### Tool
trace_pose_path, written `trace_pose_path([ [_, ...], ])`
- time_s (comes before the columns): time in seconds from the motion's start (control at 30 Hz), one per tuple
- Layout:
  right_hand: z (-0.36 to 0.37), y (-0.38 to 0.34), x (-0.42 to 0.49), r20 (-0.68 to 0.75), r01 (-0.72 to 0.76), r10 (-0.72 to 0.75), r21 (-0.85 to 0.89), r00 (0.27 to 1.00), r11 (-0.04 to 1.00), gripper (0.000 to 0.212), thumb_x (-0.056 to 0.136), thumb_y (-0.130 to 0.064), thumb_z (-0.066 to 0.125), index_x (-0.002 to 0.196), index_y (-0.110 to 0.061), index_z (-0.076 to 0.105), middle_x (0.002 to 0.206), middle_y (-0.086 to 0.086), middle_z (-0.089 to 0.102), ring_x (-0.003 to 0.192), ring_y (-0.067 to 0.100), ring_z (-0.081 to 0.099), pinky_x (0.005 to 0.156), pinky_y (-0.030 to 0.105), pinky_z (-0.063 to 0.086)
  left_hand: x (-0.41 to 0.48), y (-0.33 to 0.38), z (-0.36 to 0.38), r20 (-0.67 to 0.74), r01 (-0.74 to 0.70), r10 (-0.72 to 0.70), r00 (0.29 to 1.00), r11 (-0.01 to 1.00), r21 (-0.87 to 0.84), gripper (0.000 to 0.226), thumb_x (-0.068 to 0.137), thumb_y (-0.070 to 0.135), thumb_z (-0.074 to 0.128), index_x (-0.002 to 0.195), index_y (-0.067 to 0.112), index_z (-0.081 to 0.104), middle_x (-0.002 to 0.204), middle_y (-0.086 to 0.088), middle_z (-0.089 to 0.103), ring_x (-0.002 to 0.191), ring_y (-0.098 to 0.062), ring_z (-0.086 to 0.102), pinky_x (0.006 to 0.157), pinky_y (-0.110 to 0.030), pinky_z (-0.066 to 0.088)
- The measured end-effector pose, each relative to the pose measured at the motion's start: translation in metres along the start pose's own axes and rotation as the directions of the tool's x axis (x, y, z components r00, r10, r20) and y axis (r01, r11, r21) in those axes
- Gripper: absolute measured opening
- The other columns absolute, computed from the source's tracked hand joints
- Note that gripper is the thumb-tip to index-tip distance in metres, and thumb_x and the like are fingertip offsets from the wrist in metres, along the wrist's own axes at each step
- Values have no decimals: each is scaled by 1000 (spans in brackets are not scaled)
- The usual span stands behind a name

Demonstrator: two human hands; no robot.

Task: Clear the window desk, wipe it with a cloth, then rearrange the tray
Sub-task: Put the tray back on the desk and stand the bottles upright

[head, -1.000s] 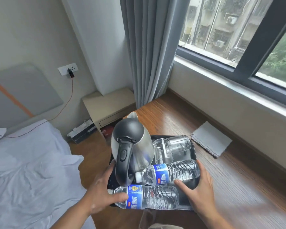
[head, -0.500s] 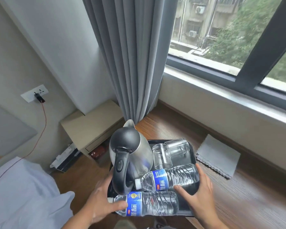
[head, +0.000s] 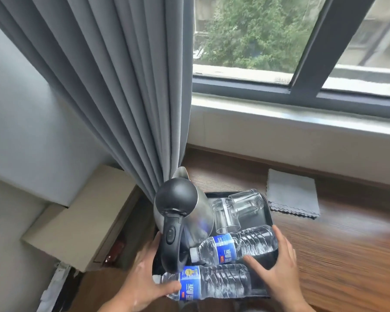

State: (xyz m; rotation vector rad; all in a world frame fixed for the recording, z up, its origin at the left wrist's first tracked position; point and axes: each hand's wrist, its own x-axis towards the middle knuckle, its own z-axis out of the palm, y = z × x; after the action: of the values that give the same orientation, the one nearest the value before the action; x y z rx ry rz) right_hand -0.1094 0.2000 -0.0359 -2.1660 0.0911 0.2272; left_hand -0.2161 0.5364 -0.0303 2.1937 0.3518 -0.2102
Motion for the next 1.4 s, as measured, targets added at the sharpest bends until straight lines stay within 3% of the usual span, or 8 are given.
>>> trace_pose_path([
  [0.1, 15, -3, -2, -62, -47, 47, 3, 997, 999, 127, 47, -89, 70, 156, -36, 31, 150, -5, 41, 130, 10, 33, 105, 46, 38, 22, -10, -16, 52, -23, 22, 998, 999, 25, 136, 45, 84, 83, 160, 40, 22, 158, 18, 34, 145, -9, 34, 115, -45, 41],
  [0.37, 41, -7, 4, -153, -88, 93, 34, 984, 996, 118, 52, -82, 72, 154, -39, 30, 140, -17, 35, 130, 8, 32, 106, 42, 35, 61, -23, -31, 174, -43, 48, 984, 999, -34, 127, 53, 63, 96, 158, 41, 28, 155, 19, 43, 142, -14, 45, 109, -53, 48],
  [0.6, 57, 3, 10, -184, -125, 129, 29, 974, 992, 116, 55, -81, 69, 155, -36, 29, 142, -16, 35, 134, 7, 29, 111, 40, 31, 87, -31, -29, 196, -53, 45, 980, 998, 35, 127, 49, 85, 83, 156, 35, 35, 157, 20, 38, 148, -11, 32, 117, -56, 37],
  [0.73, 66, 13, 18, -211, -129, 130, 17, 969, 991, 113, 59, -78, 69, 155, -35, 31, 144, -16, 37, 134, 6, 30, 110, 38, 30, 102, -35, -26, 225, -66, 56, 973, 997, 38, 127, 47, 87, 80, 154, 35, 37, 152, 23, 40, 142, -2, 35, 115, -48, 40],
  [0.83, 70, 21, 24, -231, -141, 139, 7, 963, 990, 113, 60, -78, 68, 155, -31, 32, 144, -15, 36, 135, 4, 28, 110, 36, 28, 111, -35, -21, 235, -79, 73, 969, 997, 17, 122, 49, 85, 81, 152, 38, 38, 144, 35, 39, 136, 13, 32, 105, -33, 38],
  [1.03, 81, 33, 33, -259, -138, 131, -9, 957, 990, 111, 62, -77, 68, 155, -28, 33, 145, -16, 36, 136, 6, 29, 111, 34, 26, 126, -43, -12, 240, -79, 70, 968, 996, 30, 114, 48, 83, 80, 147, 38, 44, 141, 34, 42, 132, 20, 30, 102, -31, 36],
  [1.3, 86, 37, 41, -280, -123, 117, -1, 953, 992, 109, 63, -75, 67, 155, -27, 33, 145, -16, 36, 136, 5, 29, 111, 32, 25, 132, -45, -7, 232, -73, 60, 971, 996, 50, 119, 50, 78, 81, 153, 39, 36, 148, 25, 40, 133, 14, 31, 105, -34, 37],
  [1.4, 89, 40, 40, -277, -134, 131, 7, 952, 991, 108, 64, -75, 67, 155, -28, 32, 148, -14, 37, 137, 5, 29, 112, 34, 25, 134, -46, -7, 253, -70, 44, 966, 993, 92, 131, 48, 91, 75, 157, 38, 28, 156, 19, 34, 142, -7, 31, 112, -45, 38],
])
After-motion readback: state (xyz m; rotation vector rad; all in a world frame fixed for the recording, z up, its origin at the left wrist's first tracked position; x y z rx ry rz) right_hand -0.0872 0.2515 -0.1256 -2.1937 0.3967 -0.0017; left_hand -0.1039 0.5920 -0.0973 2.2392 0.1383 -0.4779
